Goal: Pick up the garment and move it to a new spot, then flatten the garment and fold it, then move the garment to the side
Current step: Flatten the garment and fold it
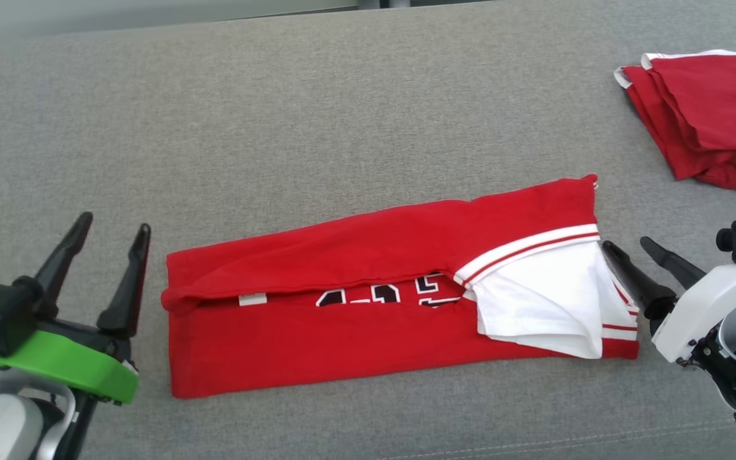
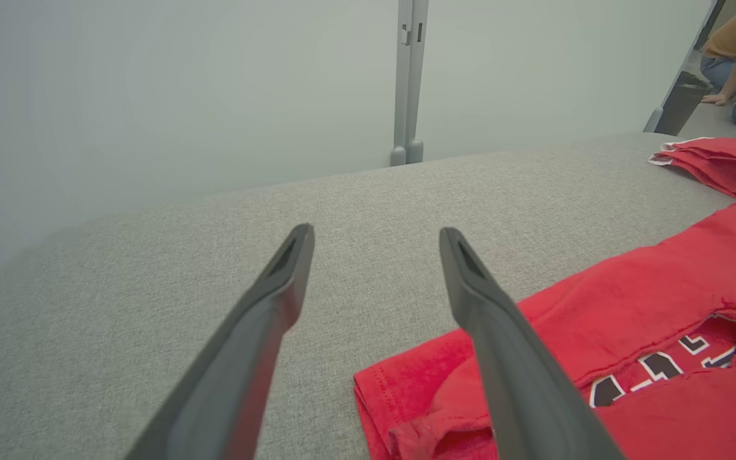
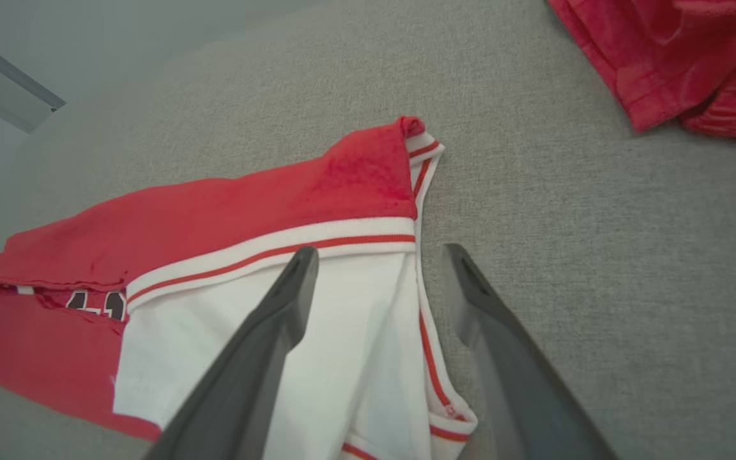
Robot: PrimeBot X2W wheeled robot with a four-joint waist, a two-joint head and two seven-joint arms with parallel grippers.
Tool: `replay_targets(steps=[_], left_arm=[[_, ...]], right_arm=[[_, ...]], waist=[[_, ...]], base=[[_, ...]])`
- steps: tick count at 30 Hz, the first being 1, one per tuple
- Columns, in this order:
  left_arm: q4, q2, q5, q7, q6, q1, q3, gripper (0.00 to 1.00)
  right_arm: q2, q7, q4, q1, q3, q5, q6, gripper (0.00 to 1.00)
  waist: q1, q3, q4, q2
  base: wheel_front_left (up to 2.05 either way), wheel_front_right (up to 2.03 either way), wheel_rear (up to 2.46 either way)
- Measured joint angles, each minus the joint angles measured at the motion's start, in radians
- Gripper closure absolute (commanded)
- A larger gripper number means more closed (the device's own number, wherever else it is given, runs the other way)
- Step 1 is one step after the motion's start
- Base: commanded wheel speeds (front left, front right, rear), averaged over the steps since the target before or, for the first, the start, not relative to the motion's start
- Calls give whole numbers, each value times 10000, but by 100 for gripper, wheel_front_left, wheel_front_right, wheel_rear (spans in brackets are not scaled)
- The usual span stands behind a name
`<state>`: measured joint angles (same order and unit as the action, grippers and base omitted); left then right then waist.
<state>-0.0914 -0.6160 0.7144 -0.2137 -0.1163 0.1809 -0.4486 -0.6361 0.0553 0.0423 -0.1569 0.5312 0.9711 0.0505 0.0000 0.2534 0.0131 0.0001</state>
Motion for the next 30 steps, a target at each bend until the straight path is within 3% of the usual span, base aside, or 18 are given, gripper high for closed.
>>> replay_targets(steps=[15,20,21,22,23,24,30], left_arm=[[117,959,-773,-261,-31,-599,368,0],[435,1267,-1022,-293,-33,-1062,966,0],[433,1321,-1043,-295,-33,-1092,1026,0],[435,1367,-1045,-295,-31,-1111,1083,0],[433,1419,-1049,-295,-31,-1124,1149,0],[430,1478,-1076,-295,-33,-1143,1198,0],[430,1661,-1229,-341,-33,-1302,1384,0]], right_arm=[[247,663,1950,-504,-19,395,107,0],[587,884,2274,-553,29,888,-153,0],[648,915,2316,-576,23,959,-153,6],[708,953,2366,-606,10,1043,-182,29],[740,963,2418,-633,4,1106,-242,60],[755,984,2468,-662,-2,1149,-259,100],[1095,1174,2780,-709,-364,1960,-533,100]], waist=[[0,386,967,0],[0,282,1127,0],[0,267,1135,0],[0,259,1138,0],[0,252,1138,0],[0,242,1136,-1],[0,181,1084,0]], base=[[0,0,0],[0,0,0],[0,0,0],[0,0,0],[0,0,0],[0,0,0],[0,0,0]])
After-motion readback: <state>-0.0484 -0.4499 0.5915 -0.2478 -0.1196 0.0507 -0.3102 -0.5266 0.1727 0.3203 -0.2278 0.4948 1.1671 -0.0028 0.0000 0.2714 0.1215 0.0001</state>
